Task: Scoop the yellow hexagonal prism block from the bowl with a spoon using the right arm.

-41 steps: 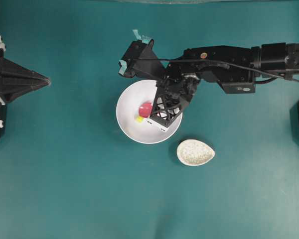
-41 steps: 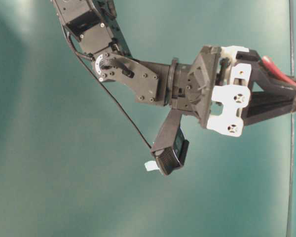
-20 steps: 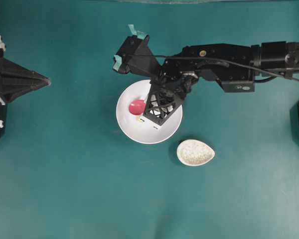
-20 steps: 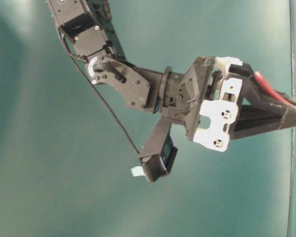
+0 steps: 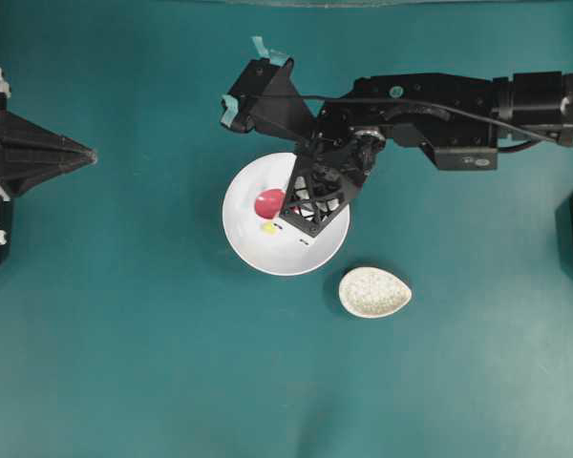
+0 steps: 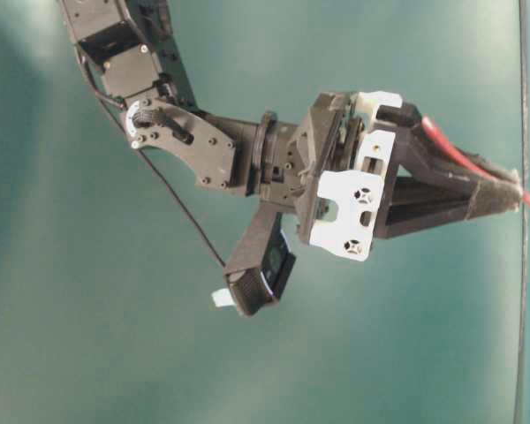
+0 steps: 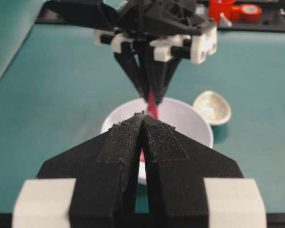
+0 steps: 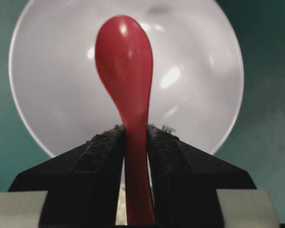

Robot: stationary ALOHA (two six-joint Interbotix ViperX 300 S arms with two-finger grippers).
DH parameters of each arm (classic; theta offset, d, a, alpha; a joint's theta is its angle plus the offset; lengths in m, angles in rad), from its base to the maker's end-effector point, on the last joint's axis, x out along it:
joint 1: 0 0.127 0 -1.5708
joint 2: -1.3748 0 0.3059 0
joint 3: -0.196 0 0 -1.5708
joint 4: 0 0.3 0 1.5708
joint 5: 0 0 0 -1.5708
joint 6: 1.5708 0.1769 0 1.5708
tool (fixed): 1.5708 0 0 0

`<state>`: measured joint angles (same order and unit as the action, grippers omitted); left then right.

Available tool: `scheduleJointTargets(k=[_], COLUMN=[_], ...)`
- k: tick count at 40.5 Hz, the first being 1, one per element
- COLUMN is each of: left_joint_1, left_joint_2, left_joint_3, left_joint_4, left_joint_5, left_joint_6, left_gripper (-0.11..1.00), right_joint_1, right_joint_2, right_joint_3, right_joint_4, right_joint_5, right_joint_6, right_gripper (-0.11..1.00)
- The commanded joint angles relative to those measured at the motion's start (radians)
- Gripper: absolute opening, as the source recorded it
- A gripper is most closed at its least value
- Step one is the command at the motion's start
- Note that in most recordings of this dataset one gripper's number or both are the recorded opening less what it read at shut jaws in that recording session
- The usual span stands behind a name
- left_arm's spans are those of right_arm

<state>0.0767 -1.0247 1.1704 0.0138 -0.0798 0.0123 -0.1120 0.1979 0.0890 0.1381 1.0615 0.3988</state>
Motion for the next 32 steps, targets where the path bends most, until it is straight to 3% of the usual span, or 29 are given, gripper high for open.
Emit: scheduleJointTargets(k=[1,11,32], left_joint_1=[0.005,0.005,0.005], left_joint_2=[0.005,0.005,0.005], left_joint_3=[-0.031,-0.029,-0.029], left_joint_4=[0.003,0.003,0.003], left_joint_5=[-0.003,-0.005,-0.011], left_joint_6=[0.002,0.002,0.002], left_gripper=[-0.01,-0.01,-0.01], right_joint_1=[-0.002,-0.002,0.017], right_joint_2=[-0.038,-0.037,0.020], right_joint_3=[-0.025,-0.025,-0.021], right_joint_4=[0.000,0.002,0.021], right_joint_5=[0.029,0.107,0.132], right_joint_6=[0.005,0.029,0.038], right_gripper=[0.23,0.23,0.23])
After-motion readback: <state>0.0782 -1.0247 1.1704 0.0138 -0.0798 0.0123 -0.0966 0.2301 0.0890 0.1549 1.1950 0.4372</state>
